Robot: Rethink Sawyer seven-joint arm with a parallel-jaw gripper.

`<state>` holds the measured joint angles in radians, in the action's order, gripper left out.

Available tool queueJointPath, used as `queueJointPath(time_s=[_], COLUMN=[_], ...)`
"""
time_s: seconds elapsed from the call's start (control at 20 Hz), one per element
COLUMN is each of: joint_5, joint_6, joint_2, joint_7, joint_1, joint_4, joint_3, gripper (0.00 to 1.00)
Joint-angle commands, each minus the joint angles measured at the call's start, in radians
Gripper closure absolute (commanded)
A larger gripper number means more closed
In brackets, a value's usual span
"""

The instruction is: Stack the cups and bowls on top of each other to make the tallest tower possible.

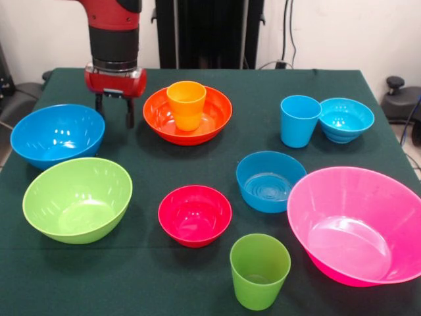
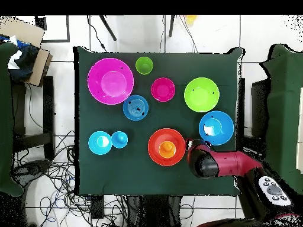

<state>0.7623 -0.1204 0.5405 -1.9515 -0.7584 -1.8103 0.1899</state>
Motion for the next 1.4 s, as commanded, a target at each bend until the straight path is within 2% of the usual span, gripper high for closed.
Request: queueJointPath(time_s=[0.05, 0.25, 0.45, 0.9, 1.25, 1.4], joint_5=[0.015, -0.03, -0.032, 0.039, 0.04, 0.026], joint_6=[-0.137, -0.213, -0.232, -0.119, -0.002, 0.077], joint_2=[0.181, 0.299, 0.329, 0.241, 0.161, 0.098], joint_7=[0.073, 0.117, 0.113, -0.041, -0.138, -0.176], joint_1=[0.013, -0.019, -0.018, 0.102, 0.258, 0.339], joint_4=[-0.15, -0.238, -0.26, -0.238, -0.212, -0.19], joint_3=[0.036, 0.063, 0.074, 0.001, -0.113, -0.181], gripper=[0.0, 0.0, 0.0, 0.0, 0.0, 0.0])
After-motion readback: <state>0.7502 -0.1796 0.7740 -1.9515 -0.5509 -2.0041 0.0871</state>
